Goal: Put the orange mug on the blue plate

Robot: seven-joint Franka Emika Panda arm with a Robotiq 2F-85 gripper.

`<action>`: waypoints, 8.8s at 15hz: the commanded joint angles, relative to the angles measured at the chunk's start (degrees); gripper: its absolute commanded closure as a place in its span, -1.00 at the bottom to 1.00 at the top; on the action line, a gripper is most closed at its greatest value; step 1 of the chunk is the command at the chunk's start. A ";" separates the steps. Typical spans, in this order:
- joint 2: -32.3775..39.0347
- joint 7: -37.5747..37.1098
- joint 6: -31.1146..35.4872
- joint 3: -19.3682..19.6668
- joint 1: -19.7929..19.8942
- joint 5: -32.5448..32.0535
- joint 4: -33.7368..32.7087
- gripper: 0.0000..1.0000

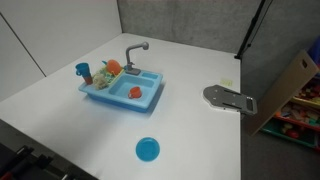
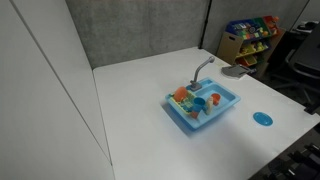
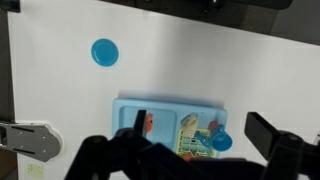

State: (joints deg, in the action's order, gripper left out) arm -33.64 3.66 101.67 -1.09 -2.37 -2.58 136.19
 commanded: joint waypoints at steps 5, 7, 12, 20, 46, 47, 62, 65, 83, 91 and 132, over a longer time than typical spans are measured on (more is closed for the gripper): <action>8.60 -5.10 6.08 -0.19 2.72 -1.12 -2.59 -1.00; 10.93 -6.49 7.49 -0.15 3.47 -1.46 -3.11 -1.00; 17.23 -9.71 9.73 -0.02 4.80 -2.49 -6.28 -1.00; 25.99 -12.85 11.37 0.82 5.22 -2.85 -13.54 -1.00; 44.27 -12.15 22.84 4.32 4.88 -0.99 -17.17 -1.00; 44.31 -12.15 22.84 4.35 4.89 -0.98 -17.29 -1.00; 56.85 -11.88 31.54 4.40 4.89 0.19 -21.58 -1.00; 61.50 -12.57 31.29 4.99 4.70 -0.49 -25.11 -1.00; 76.42 -14.12 39.06 6.13 3.48 -0.13 -33.18 -1.00; 78.62 -16.28 44.51 6.88 2.22 1.14 -34.21 -1.00; 73.24 -22.97 43.97 12.44 -5.12 -0.66 -30.70 0.95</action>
State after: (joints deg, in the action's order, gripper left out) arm 43.73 -18.73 147.17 11.17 -7.25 -2.27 103.49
